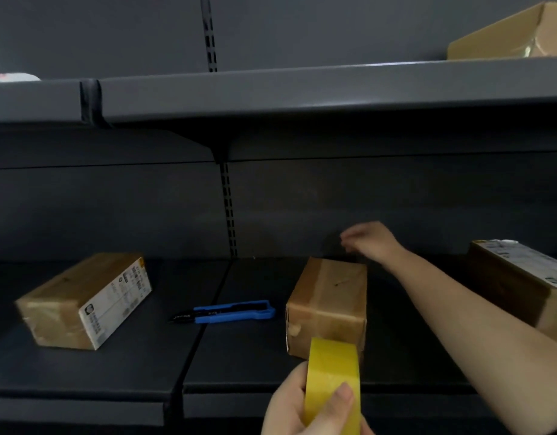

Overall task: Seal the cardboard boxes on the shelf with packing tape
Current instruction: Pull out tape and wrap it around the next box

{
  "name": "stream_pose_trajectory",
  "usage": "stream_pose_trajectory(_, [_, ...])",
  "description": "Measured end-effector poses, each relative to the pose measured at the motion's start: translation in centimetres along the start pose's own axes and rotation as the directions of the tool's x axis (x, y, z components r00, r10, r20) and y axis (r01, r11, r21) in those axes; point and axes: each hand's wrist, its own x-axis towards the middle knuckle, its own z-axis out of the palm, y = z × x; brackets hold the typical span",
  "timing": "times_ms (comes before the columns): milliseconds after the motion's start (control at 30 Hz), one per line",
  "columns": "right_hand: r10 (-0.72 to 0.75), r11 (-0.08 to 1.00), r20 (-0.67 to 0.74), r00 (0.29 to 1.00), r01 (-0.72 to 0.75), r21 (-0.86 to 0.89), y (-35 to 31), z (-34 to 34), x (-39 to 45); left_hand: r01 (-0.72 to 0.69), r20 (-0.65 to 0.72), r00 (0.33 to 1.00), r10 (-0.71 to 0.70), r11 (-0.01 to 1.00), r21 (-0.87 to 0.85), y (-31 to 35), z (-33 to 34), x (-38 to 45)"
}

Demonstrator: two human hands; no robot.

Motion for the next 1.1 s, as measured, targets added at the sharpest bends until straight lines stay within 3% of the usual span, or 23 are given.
stream_pose_trajectory(67, [-0.287, 0.957, -0.011, 0.958, 0.287, 0.044, -1.2, -1.6, -2.9, 0.008, -0.04, 0.999, -0.007, 1.0, 0.026, 0.0, 0.0, -0.1])
stream_pose_trajectory(133, [-0.583, 0.807, 0.214, 0.784, 0.589, 0.04, -2.2, -2.3, -7.2, 0.017, -0.081, 0.997, -0.01, 0.996, 0.087, -0.2, -0.2, -0.2])
stream_pose_trajectory(200, [-0.712, 0.614, 0.433, 0.553, 0.79, 0.001, -1.5, -1.8, -10.7, 0.041, -0.111, 0.994, -0.026, 0.99, 0.132, -0.2, -0.5, -0.2])
stream_pose_trajectory(233, [-0.716, 0.537, 0.52, 0.465, 0.843, -0.014, -0.7, -1.4, -11.6, 0.042, -0.101, 0.995, -0.027, 0.988, 0.149, -0.2, -0.8, -0.5])
stream_pose_trajectory(267, [-0.708, 0.503, 0.564, 0.425, 0.864, -0.02, 0.0, -1.2, -12.0, 0.037, -0.083, 0.996, -0.025, 0.988, 0.15, -0.1, -0.9, -0.7])
stream_pose_trajectory(300, [-0.695, 0.524, 0.566, 0.443, 0.851, -0.023, 0.4, -1.2, -11.8, 0.032, -0.08, 0.997, -0.022, 0.993, 0.117, 0.2, -0.9, -0.9])
stream_pose_trajectory(400, [-0.531, 0.791, 0.476, 0.701, 0.612, -0.019, 1.5, -1.8, -9.0, -0.034, -0.09, 0.995, 0.038, 0.998, 0.048, 0.7, -1.0, -1.3])
stream_pose_trajectory(433, [-0.485, 0.841, 0.442, 0.755, 0.541, -0.002, 1.9, -1.7, -7.9, -0.052, -0.096, 0.994, 0.055, 0.998, 0.038, 0.9, -1.1, -1.4])
stream_pose_trajectory(633, [-0.307, 0.934, 0.284, 0.908, 0.231, 0.271, 3.0, -0.1, -5.1, -0.046, -0.028, 0.999, 0.044, 0.997, -0.06, 0.9, -1.3, -1.6])
stream_pose_trajectory(733, [-0.203, 0.977, 0.158, 0.966, 0.19, 0.091, 2.8, -0.8, -5.6, -0.041, -0.018, 0.999, 0.039, 0.992, -0.121, 1.5, -1.0, -2.0])
stream_pose_trajectory(800, [-0.368, 0.926, -0.019, 0.929, 0.365, -0.099, 2.5, -1.4, -7.9, -0.049, -0.03, 0.999, 0.045, 0.989, -0.14, 1.7, -1.3, -2.2])
stream_pose_trajectory(833, [-0.518, 0.849, -0.055, 0.854, 0.505, -0.156, 2.4, -1.4, -9.6, -0.046, -0.035, 0.999, 0.042, 0.988, -0.149, 1.7, -1.5, -2.4])
stream_pose_trajectory(900, [-0.748, 0.617, 0.048, 0.662, 0.72, -0.318, 2.7, -0.7, -13.1, -0.044, -0.032, 0.999, 0.04, 0.988, -0.147, 1.9, -2.1, -2.7])
stream_pose_trajectory(933, [-0.787, 0.505, 0.152, 0.598, 0.766, -0.399, 3.0, -0.1, -14.3, -0.047, -0.02, 0.999, 0.044, 0.989, -0.143, 1.9, -2.4, -2.9])
stream_pose_trajectory(1000, [-0.737, 0.427, 0.317, 0.597, 0.774, -0.467, 3.5, 0.9, -15.6, -0.059, 0.041, 0.997, 0.065, 0.991, -0.123, 2.0, -3.2, -3.3])
stream_pose_trajectory(1100, [-0.645, 0.522, 0.331, 0.689, 0.713, -0.468, 3.3, 1.7, -16.0, -0.055, 0.112, 0.992, 0.065, 0.994, -0.091, 2.3, -4.0, -3.9])
